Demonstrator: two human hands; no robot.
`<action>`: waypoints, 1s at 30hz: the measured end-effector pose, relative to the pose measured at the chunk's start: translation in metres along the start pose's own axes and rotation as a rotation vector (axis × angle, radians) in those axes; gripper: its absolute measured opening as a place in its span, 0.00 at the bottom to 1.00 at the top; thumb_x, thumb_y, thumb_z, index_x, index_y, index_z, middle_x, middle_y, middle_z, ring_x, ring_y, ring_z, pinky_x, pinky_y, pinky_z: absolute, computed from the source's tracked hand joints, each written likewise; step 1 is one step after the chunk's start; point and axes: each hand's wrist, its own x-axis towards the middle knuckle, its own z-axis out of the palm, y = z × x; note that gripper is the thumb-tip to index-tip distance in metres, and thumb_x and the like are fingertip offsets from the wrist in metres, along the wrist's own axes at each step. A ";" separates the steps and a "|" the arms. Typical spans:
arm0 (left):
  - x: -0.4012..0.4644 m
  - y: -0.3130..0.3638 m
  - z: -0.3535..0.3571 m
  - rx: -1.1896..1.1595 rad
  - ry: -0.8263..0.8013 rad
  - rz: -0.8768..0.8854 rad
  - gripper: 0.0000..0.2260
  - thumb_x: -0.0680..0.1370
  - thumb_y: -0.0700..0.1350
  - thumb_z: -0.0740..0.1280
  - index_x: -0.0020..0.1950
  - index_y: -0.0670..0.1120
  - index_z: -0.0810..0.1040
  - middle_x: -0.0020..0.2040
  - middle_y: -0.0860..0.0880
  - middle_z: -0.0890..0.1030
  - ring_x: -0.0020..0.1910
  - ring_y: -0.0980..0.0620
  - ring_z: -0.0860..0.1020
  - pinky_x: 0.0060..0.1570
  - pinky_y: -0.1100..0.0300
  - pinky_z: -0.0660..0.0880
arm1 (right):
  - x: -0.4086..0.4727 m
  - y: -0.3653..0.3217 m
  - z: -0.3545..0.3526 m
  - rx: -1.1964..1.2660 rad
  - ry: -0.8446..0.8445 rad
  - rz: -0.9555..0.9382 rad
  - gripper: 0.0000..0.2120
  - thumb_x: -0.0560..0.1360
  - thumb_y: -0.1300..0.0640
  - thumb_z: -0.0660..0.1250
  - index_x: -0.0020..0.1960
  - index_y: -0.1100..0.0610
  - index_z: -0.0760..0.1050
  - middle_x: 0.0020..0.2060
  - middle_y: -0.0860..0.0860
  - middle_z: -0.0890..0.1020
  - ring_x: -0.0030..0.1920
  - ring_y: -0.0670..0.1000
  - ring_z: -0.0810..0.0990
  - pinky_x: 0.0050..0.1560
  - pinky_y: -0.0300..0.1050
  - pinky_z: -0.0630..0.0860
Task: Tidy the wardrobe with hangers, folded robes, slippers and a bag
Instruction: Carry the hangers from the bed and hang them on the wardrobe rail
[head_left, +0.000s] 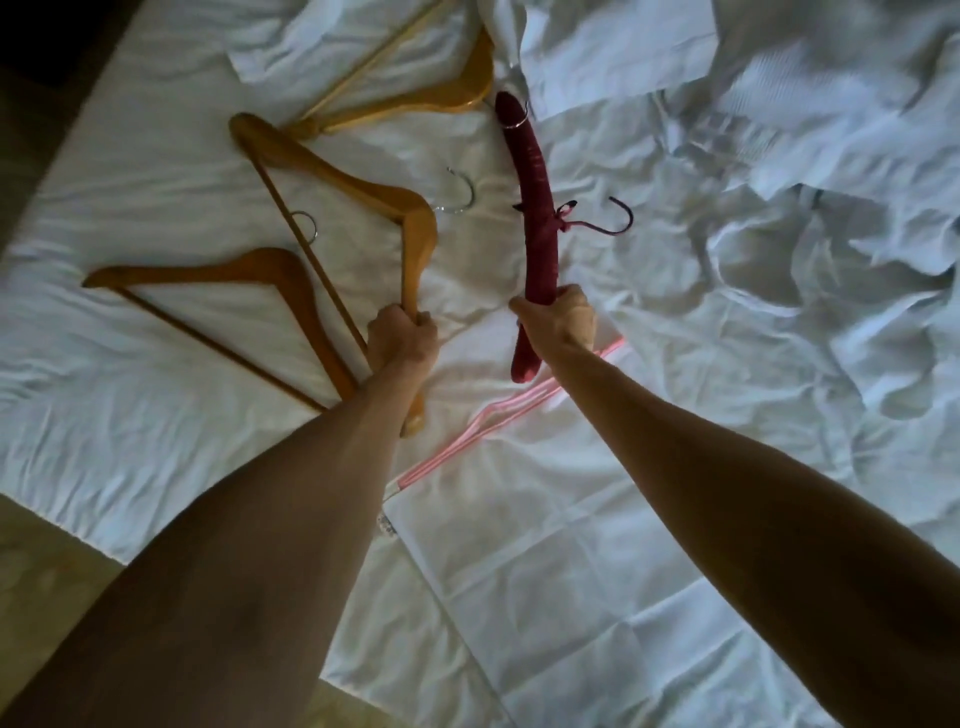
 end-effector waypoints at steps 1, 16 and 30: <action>-0.002 -0.004 -0.004 -0.064 -0.045 -0.018 0.22 0.74 0.58 0.63 0.52 0.40 0.82 0.48 0.42 0.85 0.48 0.40 0.84 0.50 0.49 0.82 | -0.006 -0.002 -0.008 0.121 -0.034 0.048 0.13 0.70 0.54 0.73 0.50 0.57 0.75 0.37 0.52 0.86 0.37 0.50 0.86 0.41 0.47 0.84; -0.234 0.015 -0.148 -0.694 -0.284 -0.125 0.11 0.73 0.48 0.73 0.34 0.44 0.79 0.29 0.47 0.80 0.33 0.47 0.79 0.47 0.49 0.80 | -0.245 -0.009 -0.169 0.292 -0.295 -0.149 0.10 0.76 0.53 0.70 0.50 0.60 0.80 0.37 0.55 0.83 0.36 0.49 0.81 0.41 0.43 0.76; -0.511 -0.058 -0.189 -1.017 -0.160 -0.008 0.14 0.75 0.46 0.73 0.29 0.46 0.81 0.32 0.44 0.79 0.32 0.48 0.77 0.46 0.49 0.74 | -0.441 0.054 -0.275 0.099 -0.659 -0.333 0.20 0.72 0.48 0.76 0.52 0.64 0.81 0.40 0.58 0.85 0.41 0.54 0.85 0.48 0.50 0.81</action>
